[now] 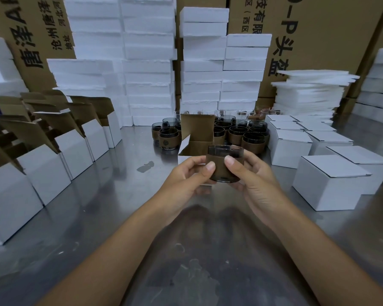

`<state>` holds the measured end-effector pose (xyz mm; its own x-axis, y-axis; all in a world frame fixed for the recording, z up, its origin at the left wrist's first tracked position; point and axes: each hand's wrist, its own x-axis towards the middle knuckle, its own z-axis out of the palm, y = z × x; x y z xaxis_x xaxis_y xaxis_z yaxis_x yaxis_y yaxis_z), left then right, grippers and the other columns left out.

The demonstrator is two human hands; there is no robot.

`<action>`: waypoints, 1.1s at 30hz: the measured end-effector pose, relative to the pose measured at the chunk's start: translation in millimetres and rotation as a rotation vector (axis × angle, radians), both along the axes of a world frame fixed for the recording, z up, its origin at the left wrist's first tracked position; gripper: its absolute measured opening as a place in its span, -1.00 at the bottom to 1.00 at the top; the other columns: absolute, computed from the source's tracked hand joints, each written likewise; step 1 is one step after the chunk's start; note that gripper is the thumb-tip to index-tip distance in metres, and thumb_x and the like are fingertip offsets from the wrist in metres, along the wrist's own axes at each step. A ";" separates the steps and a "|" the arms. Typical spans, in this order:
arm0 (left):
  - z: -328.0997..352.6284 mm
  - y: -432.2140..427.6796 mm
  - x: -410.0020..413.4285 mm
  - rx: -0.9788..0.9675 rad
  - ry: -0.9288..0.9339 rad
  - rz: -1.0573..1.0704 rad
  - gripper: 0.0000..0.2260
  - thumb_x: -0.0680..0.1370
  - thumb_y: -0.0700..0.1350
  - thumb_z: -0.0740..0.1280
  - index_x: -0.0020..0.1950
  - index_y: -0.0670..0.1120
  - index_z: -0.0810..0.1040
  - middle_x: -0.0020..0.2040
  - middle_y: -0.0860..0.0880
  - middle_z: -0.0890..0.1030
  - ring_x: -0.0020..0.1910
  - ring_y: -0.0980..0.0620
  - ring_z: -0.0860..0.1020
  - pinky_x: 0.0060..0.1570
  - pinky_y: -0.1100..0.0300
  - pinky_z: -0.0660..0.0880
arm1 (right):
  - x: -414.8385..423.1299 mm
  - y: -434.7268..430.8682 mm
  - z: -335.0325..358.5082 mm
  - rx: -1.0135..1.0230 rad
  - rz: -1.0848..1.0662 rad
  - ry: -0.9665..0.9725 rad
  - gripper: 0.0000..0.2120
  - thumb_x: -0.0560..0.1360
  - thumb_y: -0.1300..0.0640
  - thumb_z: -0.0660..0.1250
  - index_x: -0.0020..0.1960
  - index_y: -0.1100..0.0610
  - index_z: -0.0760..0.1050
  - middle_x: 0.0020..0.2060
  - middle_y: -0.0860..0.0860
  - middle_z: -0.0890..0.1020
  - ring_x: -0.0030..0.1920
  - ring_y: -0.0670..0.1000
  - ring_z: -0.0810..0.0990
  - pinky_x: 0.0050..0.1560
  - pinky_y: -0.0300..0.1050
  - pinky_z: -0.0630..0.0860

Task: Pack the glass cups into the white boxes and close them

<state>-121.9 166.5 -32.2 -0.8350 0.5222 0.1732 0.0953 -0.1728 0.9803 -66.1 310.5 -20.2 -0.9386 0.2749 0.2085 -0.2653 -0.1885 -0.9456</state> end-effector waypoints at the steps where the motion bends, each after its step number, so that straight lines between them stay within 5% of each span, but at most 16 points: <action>1: 0.0 -0.4 -0.1 0.008 0.014 0.001 -0.50 0.37 0.10 0.38 0.27 -0.04 0.49 0.09 -0.08 0.64 0.03 0.04 0.63 -0.05 0.21 0.57 | 0.1 0.0 0.6 -0.010 0.007 0.011 -0.22 0.08 -0.04 0.51 0.26 0.18 0.47 0.03 0.05 0.67 0.03 -0.03 0.65 0.10 -0.08 0.55; 6: -0.3 -0.9 -2.1 0.005 0.090 0.054 -0.51 0.33 0.16 0.39 0.23 0.05 0.53 0.10 0.03 0.65 0.09 0.10 0.61 0.01 0.18 0.57 | -0.5 1.3 0.5 -0.006 0.015 0.049 -0.27 0.11 0.03 0.50 0.26 0.14 0.46 0.14 0.06 0.63 0.18 0.01 0.59 0.26 0.06 0.48; 10: 0.8 -0.3 -5.1 -0.050 0.201 0.179 -0.79 0.51 0.11 0.27 0.11 0.15 0.55 0.02 0.02 0.64 -0.05 0.17 0.61 -0.07 0.27 0.57 | -0.7 1.5 -0.5 0.027 0.019 0.079 -0.36 0.14 0.02 0.49 0.21 0.09 0.49 0.14 0.04 0.63 0.20 0.02 0.57 0.28 0.07 0.46; 16: -9.2 -3.2 -17.1 -0.405 0.590 0.537 -0.75 0.59 0.01 0.22 0.27 0.14 0.45 -0.08 0.14 0.40 -0.11 0.30 0.43 -0.21 0.51 0.36 | -2.2 1.7 -0.5 -0.013 0.029 0.111 -0.41 0.17 0.05 0.46 0.19 0.07 0.49 0.09 0.01 0.66 0.15 0.00 0.61 0.16 -0.06 0.54; 22: -14.9 -6.1 -22.8 -0.610 0.642 0.538 -0.72 0.59 0.05 0.22 0.31 0.19 0.41 -0.01 0.09 0.31 -0.13 0.19 0.44 -0.21 0.52 0.31 | -0.2 2.7 -0.9 -0.002 0.036 0.176 -0.30 0.17 0.00 0.48 0.29 -0.13 0.39 0.02 -0.01 0.68 0.11 0.01 0.63 0.12 -0.05 0.56; 29: -7.9 -6.8 -14.2 -0.595 0.808 0.525 -0.87 0.57 0.02 0.25 0.09 0.15 0.52 -0.09 0.09 0.37 -0.10 0.20 0.41 -0.22 0.41 0.35 | 2.3 -0.7 -0.3 0.158 -0.096 0.349 -0.65 0.27 -0.02 0.49 0.02 -0.09 0.51 -0.09 -0.15 0.67 0.01 -0.14 0.62 -0.04 -0.27 0.54; 33: -5.7 -6.1 -6.9 -0.605 0.906 0.493 -0.88 0.59 0.03 0.20 0.06 0.06 0.48 -0.10 0.07 0.41 -0.14 0.15 0.40 -0.21 0.25 0.42 | 2.6 -0.1 2.1 0.223 -0.168 0.426 -0.73 0.33 0.04 0.45 0.00 -0.08 0.49 -0.09 -0.16 0.64 0.02 -0.11 0.61 0.11 -0.07 0.54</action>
